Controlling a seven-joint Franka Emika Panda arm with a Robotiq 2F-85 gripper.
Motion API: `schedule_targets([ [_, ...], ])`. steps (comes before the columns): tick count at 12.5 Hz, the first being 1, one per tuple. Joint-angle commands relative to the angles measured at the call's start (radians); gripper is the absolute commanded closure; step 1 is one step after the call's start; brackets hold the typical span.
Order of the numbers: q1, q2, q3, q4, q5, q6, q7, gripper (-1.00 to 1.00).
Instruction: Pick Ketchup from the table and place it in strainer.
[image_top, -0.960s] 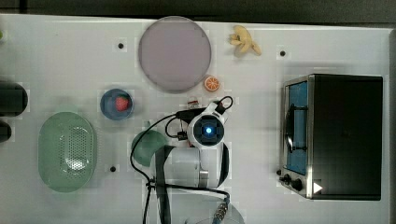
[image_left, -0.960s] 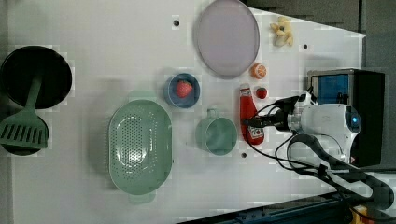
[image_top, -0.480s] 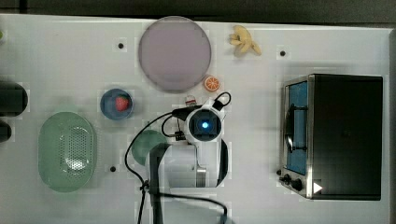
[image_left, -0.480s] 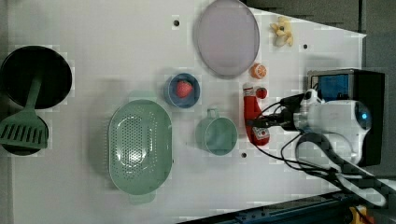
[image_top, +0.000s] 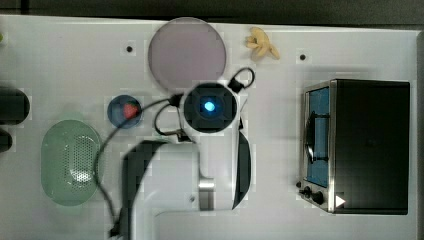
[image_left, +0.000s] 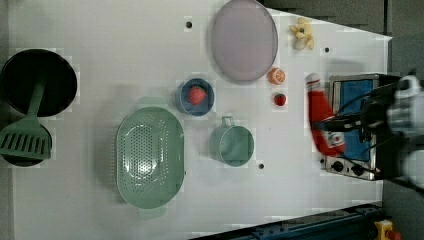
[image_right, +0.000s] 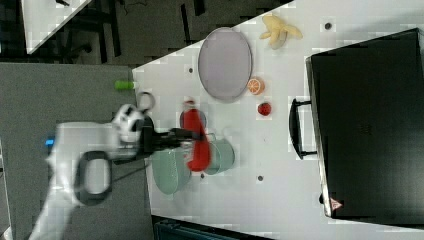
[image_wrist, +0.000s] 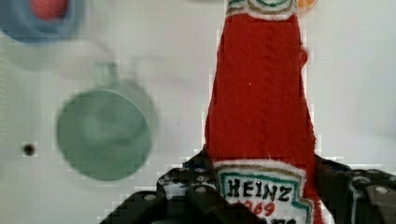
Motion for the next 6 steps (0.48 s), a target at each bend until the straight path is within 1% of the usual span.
schedule_targets([
  [1,0.019,-0.006,0.083,0.092,0.039,-0.105,0.049,-0.20],
  [3,0.034,-0.005,0.152,0.120,0.062,-0.126,0.140,-0.20],
  [6,0.059,0.003,0.276,0.122,0.068,-0.121,0.373,-0.20],
])
